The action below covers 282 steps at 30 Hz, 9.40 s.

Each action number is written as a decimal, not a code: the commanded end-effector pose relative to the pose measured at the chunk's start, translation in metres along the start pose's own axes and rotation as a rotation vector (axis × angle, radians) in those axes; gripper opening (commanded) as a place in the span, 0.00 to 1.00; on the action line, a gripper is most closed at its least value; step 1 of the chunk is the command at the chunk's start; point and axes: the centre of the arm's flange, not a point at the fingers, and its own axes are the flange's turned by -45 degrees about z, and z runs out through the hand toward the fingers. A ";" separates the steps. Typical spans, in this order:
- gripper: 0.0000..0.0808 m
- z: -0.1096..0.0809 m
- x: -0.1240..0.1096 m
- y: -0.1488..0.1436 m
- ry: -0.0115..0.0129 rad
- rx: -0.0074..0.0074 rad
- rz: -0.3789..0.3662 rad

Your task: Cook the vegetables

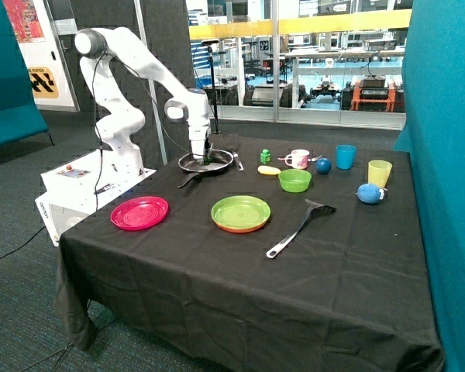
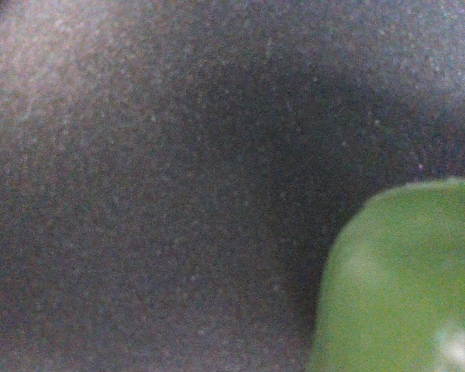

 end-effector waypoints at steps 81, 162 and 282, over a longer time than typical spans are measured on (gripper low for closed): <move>0.65 -0.068 0.190 0.030 -0.0067 -0.0010 0.303; 0.85 0.019 0.275 0.094 -0.0067 -0.0011 0.336; 0.00 -0.060 0.061 0.003 -0.0067 0.0004 -0.104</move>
